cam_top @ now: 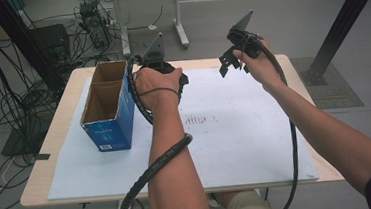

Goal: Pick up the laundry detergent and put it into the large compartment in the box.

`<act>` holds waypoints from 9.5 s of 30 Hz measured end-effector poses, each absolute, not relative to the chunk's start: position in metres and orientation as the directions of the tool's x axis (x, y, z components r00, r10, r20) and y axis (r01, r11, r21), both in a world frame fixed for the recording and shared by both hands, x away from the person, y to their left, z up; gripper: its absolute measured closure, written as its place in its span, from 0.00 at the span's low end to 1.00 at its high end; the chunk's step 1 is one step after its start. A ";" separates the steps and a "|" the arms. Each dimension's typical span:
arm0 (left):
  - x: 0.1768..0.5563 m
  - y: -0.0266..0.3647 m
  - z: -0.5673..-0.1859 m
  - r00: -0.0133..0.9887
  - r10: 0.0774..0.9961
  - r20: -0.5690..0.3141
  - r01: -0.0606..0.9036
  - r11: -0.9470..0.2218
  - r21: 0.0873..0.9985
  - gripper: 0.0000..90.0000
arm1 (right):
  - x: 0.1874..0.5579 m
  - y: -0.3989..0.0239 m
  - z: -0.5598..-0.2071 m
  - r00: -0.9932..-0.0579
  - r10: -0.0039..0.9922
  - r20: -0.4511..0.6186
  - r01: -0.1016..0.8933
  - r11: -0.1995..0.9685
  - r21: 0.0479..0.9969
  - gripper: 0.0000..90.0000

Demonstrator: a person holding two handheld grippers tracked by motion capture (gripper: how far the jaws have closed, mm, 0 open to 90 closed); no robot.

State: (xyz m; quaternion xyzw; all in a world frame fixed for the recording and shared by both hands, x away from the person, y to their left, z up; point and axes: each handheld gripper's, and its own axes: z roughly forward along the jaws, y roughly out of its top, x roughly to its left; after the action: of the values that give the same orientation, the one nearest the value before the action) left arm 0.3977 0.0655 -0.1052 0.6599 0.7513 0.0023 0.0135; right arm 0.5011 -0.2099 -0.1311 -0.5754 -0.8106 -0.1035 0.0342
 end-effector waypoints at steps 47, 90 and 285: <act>0.395 0.067 -0.164 -0.143 0.990 -0.004 0.990 0.143 -0.020 0.06 | 0.500 -0.212 -0.129 -0.333 0.928 0.166 0.941 0.314 0.128 0.08; 0.392 0.067 -0.163 -0.135 0.991 0.007 0.991 0.135 -0.005 0.07 | 0.499 -0.209 -0.130 -0.336 0.927 0.166 0.939 0.318 0.128 0.08; 0.391 0.060 -0.168 -0.154 0.987 0.036 0.988 0.154 0.006 0.41 | 0.498 -0.206 -0.131 -0.342 0.929 0.142 0.937 0.327 0.119 0.08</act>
State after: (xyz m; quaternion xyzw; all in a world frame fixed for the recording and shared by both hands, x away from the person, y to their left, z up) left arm 0.3912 0.0596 -0.1684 0.6503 0.7595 0.0140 -0.0115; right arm 0.4977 -0.2061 -0.1315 -0.5730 -0.8143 -0.0896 0.0239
